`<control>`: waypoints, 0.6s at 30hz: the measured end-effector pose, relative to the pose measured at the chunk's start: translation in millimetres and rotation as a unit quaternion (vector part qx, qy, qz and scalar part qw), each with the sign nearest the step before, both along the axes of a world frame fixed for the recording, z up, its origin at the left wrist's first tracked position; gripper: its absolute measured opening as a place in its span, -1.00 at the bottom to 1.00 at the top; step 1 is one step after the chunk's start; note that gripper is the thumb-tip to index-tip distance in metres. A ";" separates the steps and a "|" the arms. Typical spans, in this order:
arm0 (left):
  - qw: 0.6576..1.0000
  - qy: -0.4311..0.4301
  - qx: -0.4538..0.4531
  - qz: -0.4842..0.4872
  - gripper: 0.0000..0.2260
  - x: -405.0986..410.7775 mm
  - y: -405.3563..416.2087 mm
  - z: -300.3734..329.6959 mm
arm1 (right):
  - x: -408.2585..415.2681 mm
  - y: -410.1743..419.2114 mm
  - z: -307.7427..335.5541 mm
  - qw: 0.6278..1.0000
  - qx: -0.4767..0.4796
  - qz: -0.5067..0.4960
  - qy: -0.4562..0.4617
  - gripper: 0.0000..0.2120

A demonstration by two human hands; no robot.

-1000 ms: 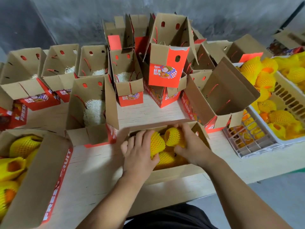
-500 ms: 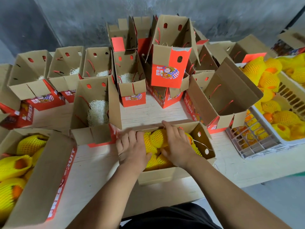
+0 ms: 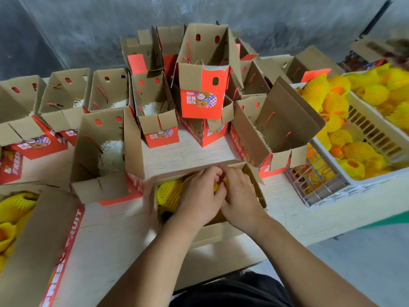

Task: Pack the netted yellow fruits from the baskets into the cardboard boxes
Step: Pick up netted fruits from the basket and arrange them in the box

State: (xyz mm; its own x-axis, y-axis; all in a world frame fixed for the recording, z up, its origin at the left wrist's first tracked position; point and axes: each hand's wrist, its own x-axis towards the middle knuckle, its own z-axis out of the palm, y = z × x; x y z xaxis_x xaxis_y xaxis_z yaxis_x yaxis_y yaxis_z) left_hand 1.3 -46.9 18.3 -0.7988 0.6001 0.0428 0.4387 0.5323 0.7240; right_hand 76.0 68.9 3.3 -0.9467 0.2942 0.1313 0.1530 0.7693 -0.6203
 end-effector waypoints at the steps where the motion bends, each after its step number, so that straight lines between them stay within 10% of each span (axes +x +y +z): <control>1: 1.000 -0.013 0.016 -0.001 -0.83 1.9 10.8 1.0 | 1.1 8.6 3.6 1.000 -0.007 -0.010 0.014 -0.54; 18: 0.975 -0.128 0.166 -0.072 -0.74 52.5 381.9 21.2 | 61.4 345.1 39.2 0.981 -0.078 -0.146 0.101 -0.46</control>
